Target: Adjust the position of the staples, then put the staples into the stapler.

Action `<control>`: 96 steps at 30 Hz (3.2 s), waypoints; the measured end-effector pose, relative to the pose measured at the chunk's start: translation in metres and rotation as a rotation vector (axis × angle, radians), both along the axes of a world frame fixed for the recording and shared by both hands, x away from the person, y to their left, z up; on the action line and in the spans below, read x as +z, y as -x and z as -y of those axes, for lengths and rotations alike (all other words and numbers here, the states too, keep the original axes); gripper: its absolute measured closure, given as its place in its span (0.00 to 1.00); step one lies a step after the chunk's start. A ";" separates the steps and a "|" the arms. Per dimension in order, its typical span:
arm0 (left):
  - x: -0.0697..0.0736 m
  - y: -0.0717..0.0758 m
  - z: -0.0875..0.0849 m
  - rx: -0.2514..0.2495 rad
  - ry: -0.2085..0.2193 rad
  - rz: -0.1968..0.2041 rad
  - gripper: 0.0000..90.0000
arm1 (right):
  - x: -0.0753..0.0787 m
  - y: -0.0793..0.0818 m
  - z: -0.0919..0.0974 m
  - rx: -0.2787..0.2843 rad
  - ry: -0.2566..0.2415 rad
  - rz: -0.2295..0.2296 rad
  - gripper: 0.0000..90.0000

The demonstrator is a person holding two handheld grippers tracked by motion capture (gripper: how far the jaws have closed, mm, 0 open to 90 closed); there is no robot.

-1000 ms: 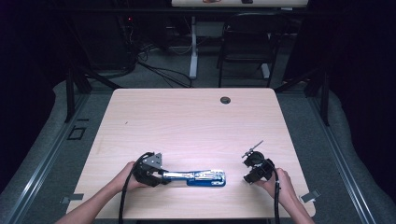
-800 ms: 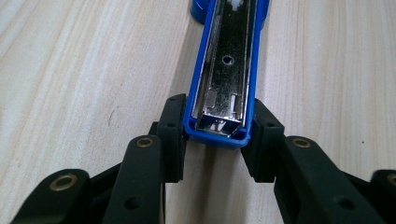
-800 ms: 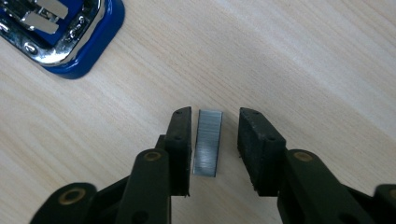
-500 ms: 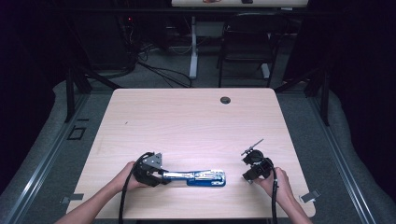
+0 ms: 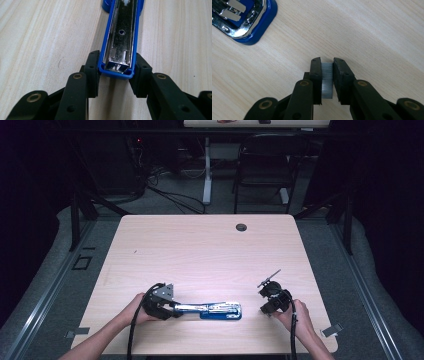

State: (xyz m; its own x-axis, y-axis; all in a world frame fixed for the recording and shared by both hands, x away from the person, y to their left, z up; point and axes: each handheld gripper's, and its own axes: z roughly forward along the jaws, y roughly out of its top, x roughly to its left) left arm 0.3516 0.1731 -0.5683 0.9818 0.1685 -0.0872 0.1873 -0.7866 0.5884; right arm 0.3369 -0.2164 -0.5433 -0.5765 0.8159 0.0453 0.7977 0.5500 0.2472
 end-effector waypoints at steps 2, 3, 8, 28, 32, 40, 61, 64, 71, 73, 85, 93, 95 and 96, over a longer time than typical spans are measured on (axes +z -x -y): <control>0.000 0.000 0.000 0.000 0.000 0.000 0.72 | 0.000 0.001 0.000 -0.003 -0.012 0.017 0.87; 0.000 0.000 0.000 -0.001 0.002 -0.002 0.72 | 0.002 0.001 0.000 0.002 -0.008 0.016 0.87; 0.000 0.000 0.000 -0.001 0.002 0.000 0.72 | 0.007 0.002 0.002 0.034 -0.040 0.036 0.87; 0.001 0.000 0.001 0.002 -0.012 0.007 0.72 | 0.014 0.005 0.002 0.066 -0.119 0.094 0.87; 0.000 0.000 0.001 0.001 -0.006 0.003 0.72 | 0.016 0.005 0.003 0.080 -0.107 0.094 0.87; 0.001 -0.001 0.001 -0.003 -0.007 -0.002 0.72 | 0.021 0.002 0.004 0.111 -0.135 0.123 0.87; 0.001 0.000 0.002 0.010 -0.017 0.015 0.72 | 0.036 -0.014 -0.012 0.198 -0.190 0.188 0.87; 0.000 0.000 0.002 0.006 -0.006 0.007 0.72 | 0.039 -0.017 -0.013 0.208 -0.201 0.209 0.87; 0.001 -0.001 0.003 0.003 -0.010 0.006 0.72 | 0.045 -0.022 -0.014 0.230 -0.237 0.239 0.87; 0.001 -0.001 0.003 0.001 -0.012 0.004 0.72 | 0.049 -0.023 -0.017 0.249 -0.247 0.249 0.87; 0.001 -0.003 0.004 -0.006 -0.017 0.008 0.71 | 0.054 -0.026 -0.029 0.315 -0.279 0.259 0.87; 0.001 -0.003 0.004 -0.003 -0.015 0.009 0.71 | 0.057 -0.028 -0.040 0.369 -0.307 0.262 0.87; 0.001 -0.002 0.004 -0.004 -0.018 0.009 0.71 | 0.057 -0.027 -0.046 0.403 -0.314 0.266 0.87; 0.001 -0.002 0.004 -0.004 -0.018 0.009 0.71 | 0.057 -0.027 -0.046 0.403 -0.314 0.266 0.87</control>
State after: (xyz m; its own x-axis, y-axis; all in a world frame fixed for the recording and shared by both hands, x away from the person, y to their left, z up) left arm 0.3541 0.1691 -0.5670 0.9832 0.1663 -0.0753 0.1791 -0.7975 0.5761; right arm 0.3639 -0.1705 -0.4860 -0.8638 0.5001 0.0606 0.4283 0.6657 0.6110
